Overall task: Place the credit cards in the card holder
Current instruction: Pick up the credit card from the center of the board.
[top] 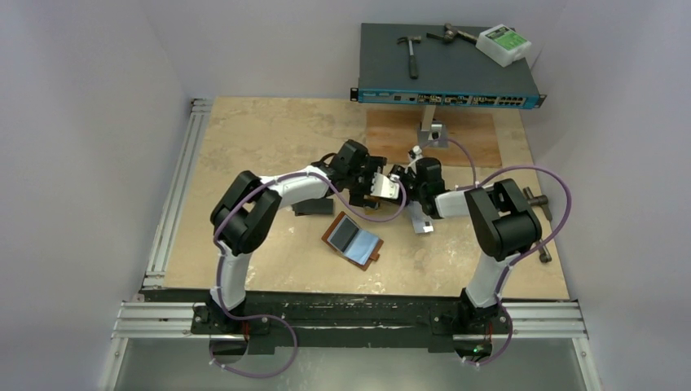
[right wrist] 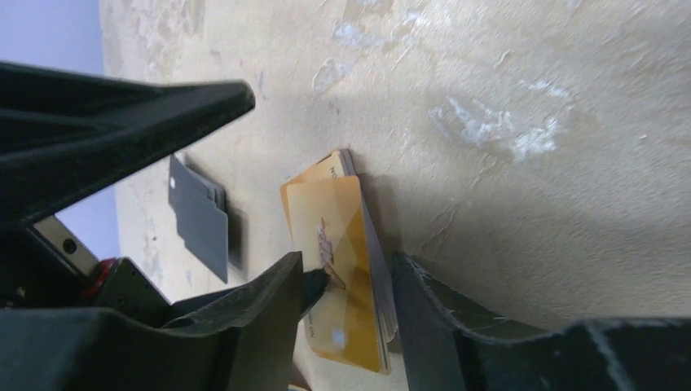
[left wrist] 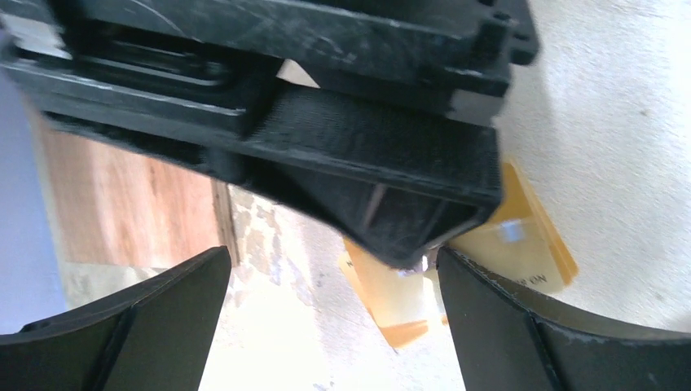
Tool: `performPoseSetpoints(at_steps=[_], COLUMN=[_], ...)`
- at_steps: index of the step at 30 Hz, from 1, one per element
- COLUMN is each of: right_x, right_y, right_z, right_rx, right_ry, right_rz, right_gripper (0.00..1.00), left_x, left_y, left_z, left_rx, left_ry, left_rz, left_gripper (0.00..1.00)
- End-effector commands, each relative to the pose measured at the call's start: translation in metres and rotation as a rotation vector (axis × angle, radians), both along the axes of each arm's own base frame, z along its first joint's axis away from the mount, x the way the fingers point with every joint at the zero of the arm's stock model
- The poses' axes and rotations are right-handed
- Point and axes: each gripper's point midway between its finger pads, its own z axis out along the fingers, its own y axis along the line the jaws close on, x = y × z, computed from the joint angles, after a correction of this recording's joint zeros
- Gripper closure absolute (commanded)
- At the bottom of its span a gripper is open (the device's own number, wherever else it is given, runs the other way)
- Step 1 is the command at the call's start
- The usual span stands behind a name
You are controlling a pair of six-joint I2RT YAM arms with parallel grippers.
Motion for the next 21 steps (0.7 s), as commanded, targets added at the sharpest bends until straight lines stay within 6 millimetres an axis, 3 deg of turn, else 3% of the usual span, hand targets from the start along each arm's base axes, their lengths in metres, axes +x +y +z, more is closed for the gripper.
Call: performPoseSetpoints(at_steps=[1,12,21], right_x=[0.005,0.002,-0.005], right_y=[-0.028,-0.014,-0.014], right_z=[-0.018,-0.022,-0.034], right_rx=[-0.186,-0.430,-0.547], right_ry=[0.016,-0.027,-0.009], right_rz=[-0.068,0.007,0.049], right_gripper=[0.53,0.40,0.40], left_x=[-0.012,-0.040,-0.049], left_y=[0.019,0.080,0.131], left_z=[0.029,0.085,0.089], left_rx=[-0.013,-0.048,-0.068], left_ry=[0.122,0.432,0.489], left_rz=[0.045,0.202,0.339], left_gripper=[0.00,0.00,0.00])
